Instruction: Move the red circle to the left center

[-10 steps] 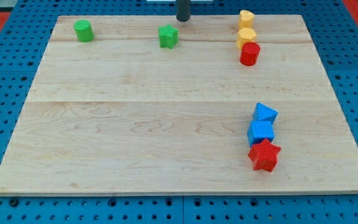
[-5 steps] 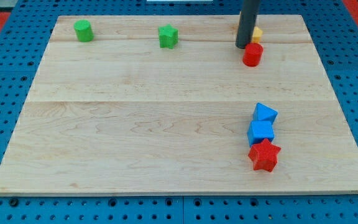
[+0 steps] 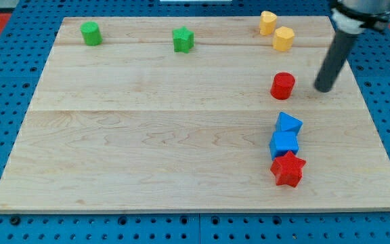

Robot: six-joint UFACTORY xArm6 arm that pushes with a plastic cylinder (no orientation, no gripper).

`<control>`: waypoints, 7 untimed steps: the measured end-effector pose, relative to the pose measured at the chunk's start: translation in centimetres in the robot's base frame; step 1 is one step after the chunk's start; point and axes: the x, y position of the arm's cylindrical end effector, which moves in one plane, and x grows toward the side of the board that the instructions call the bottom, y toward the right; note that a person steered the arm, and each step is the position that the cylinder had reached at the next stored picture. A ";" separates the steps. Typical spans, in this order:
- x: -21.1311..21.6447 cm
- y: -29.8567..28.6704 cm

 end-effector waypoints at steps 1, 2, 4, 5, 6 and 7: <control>-0.1 -11.3; -1.3 -20.0; -2.6 -8.9; -6.2 -15.1; -3.7 -24.1; -1.9 -35.0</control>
